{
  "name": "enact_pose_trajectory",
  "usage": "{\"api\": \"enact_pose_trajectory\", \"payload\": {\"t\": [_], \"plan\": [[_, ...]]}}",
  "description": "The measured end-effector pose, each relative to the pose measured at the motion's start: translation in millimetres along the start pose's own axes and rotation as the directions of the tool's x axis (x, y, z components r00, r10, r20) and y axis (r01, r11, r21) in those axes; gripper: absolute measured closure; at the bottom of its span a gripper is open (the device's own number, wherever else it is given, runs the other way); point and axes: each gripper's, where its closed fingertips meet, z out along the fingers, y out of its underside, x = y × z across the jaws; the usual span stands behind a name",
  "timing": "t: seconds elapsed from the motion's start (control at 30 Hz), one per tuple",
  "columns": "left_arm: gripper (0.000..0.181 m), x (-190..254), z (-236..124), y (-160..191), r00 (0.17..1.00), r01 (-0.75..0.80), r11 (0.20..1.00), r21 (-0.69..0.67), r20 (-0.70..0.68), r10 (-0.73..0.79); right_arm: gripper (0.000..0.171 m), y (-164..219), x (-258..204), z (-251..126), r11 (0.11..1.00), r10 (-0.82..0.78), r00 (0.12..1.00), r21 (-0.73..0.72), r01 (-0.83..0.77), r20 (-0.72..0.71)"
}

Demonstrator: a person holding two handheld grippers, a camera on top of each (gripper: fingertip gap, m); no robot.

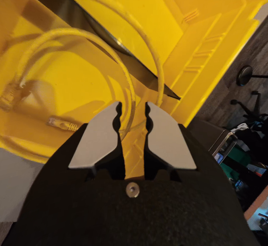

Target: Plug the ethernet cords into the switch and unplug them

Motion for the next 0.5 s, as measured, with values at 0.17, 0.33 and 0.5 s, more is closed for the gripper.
{"api": "enact_pose_trajectory", "payload": {"t": [0.17, 0.33, 0.5], "plan": [[0.155, 1, 0, 0, 1.0, -0.006, 1.0, -0.002, -0.003, 0.006, 0.117, -17, 21, -6, 0.997, -0.015, 0.993, 0.078, 0.024, -0.118], [0.155, 0, 0, 0, 1.0, -0.003, 1.0, -0.001, -0.002, 0.003, 0.142, -15, 24, 8, 0.992, -0.124, 0.968, 0.009, 0.129, -0.216], [0.155, 0, 0, 0, 1.0, -0.007, 1.0, -0.001, -0.002, 0.007, 0.158, -8, 15, -7, 0.982, -0.184, 0.967, 0.009, 0.188, -0.179]]}}
